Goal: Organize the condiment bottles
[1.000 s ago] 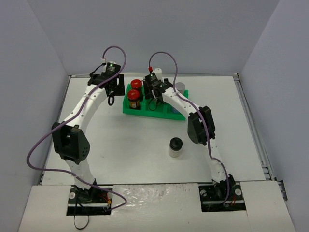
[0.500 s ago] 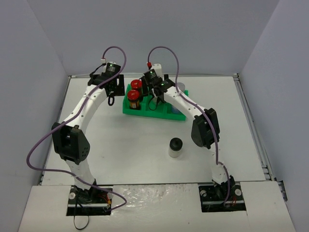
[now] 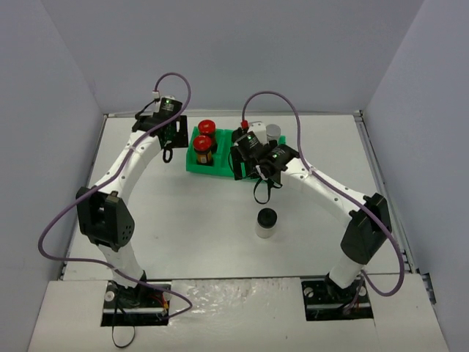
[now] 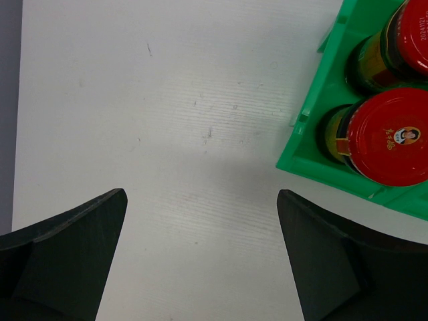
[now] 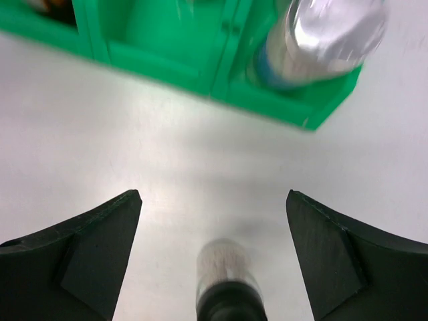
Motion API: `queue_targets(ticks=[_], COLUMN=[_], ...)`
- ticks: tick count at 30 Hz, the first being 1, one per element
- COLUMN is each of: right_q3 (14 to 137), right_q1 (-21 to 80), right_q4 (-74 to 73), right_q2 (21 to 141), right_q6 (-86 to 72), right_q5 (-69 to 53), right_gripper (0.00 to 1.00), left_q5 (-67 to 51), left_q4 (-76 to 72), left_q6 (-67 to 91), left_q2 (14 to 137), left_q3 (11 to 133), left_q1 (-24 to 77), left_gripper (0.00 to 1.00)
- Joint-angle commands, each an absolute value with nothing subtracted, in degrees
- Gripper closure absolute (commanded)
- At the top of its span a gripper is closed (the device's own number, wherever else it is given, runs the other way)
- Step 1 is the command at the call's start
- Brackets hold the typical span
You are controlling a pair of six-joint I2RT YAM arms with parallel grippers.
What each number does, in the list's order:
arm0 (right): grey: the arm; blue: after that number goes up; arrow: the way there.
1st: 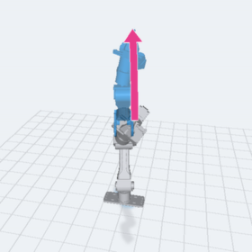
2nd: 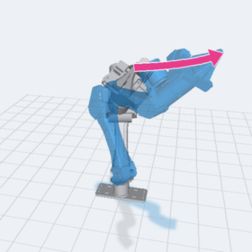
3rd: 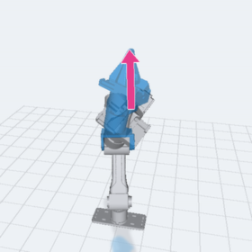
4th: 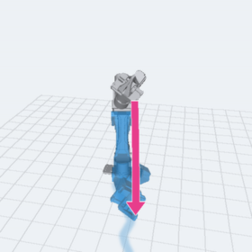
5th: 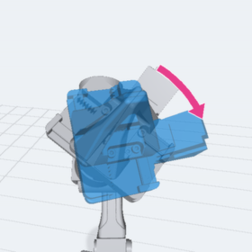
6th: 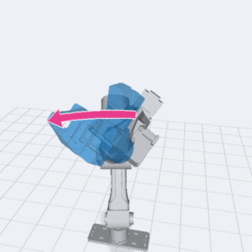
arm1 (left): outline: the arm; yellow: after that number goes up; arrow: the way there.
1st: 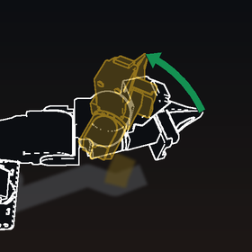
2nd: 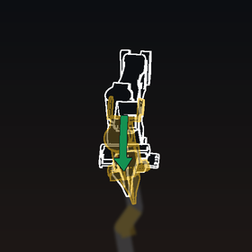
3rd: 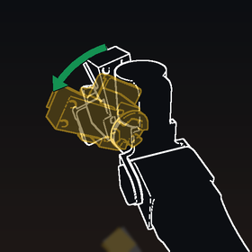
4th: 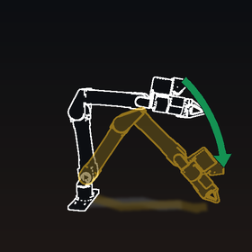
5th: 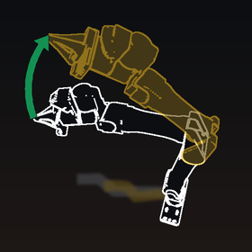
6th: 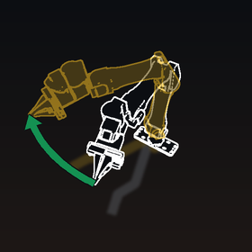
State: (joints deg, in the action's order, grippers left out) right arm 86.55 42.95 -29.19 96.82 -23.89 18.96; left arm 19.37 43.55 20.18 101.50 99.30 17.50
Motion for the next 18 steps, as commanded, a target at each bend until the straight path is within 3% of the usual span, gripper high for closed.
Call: queue_targets(ticks=[1, 18], right_q3=[76.73, 64.32], right_q1=[46.88, 47.71], right_q4=[-30.12, -29.45], right_q2=[92.06, 85.75], right_q6=[-29.88, -36.77], right_q5=[17.72, 16.83], right_gripper=[0.12, 0.09], left_q5=[19.62, 19.09], left_q4=[41.07, 40.8], left_q6=[20.56, 20.04], left_q2=[97.74, 97.98], left_q3=[99.13, 98.84], left_q1=[16.97, 16.61], left_gripper=[0.06, 0.06])
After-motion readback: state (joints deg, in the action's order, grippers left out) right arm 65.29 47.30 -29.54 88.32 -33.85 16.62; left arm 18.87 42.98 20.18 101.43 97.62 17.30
